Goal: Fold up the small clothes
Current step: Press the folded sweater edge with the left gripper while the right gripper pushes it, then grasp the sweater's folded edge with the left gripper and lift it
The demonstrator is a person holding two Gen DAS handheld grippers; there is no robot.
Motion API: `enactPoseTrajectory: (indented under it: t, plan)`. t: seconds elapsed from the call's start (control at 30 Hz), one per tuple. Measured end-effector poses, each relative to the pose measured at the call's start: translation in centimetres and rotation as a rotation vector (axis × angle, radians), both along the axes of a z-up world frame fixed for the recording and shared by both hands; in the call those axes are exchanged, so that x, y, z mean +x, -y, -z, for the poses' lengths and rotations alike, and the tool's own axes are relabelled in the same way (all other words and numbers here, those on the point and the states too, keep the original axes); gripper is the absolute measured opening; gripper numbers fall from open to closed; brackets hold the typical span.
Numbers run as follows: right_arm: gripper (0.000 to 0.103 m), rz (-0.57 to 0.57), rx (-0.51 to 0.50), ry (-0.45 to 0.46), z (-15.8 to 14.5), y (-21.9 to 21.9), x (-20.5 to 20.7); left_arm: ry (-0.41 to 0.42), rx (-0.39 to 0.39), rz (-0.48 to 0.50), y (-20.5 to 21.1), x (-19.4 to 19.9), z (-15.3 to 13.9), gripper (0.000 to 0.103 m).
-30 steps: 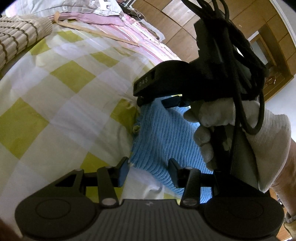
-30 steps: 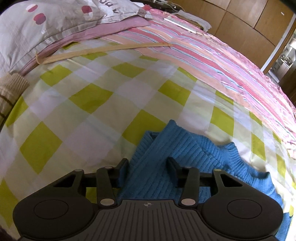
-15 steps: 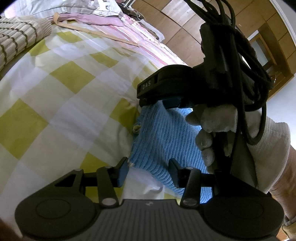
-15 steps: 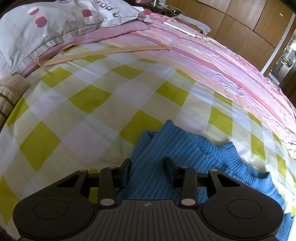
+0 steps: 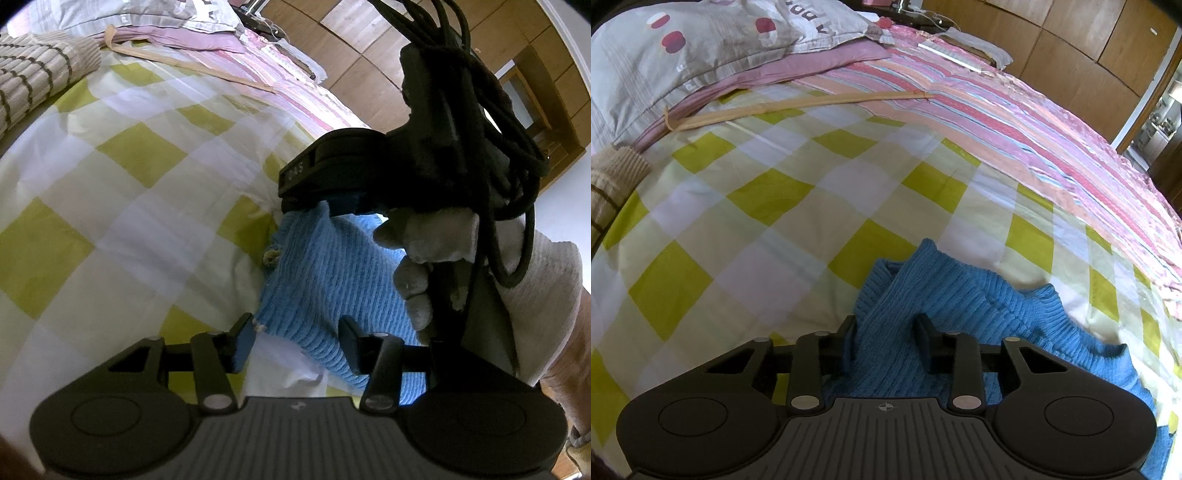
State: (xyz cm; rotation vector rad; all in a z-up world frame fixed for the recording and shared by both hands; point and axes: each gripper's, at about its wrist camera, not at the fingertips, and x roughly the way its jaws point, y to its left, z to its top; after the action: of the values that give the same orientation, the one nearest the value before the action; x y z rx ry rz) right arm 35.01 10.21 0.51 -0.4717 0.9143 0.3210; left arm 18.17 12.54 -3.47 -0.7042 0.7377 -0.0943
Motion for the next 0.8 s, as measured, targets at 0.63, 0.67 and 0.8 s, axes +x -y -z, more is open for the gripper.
enactPoseTrajectory:
  t: [0.63, 0.67, 0.8]
  plan:
    - [0.011, 0.043, 0.164, -0.026, -3.6, 2.8, 0.1, 0.054, 0.012, -0.038, -0.4, -0.4, -0.2, 0.069]
    - [0.011, 0.046, 0.174, -0.023, -3.9, 3.1, 0.0, 0.059, 0.013, -0.041, -0.5, -0.4, -0.2, 0.069]
    - [0.010, 0.058, 0.217, -0.018, -5.0, 4.3, -0.1, 0.091, 0.020, -0.055, -0.8, -0.7, -0.5, 0.070]
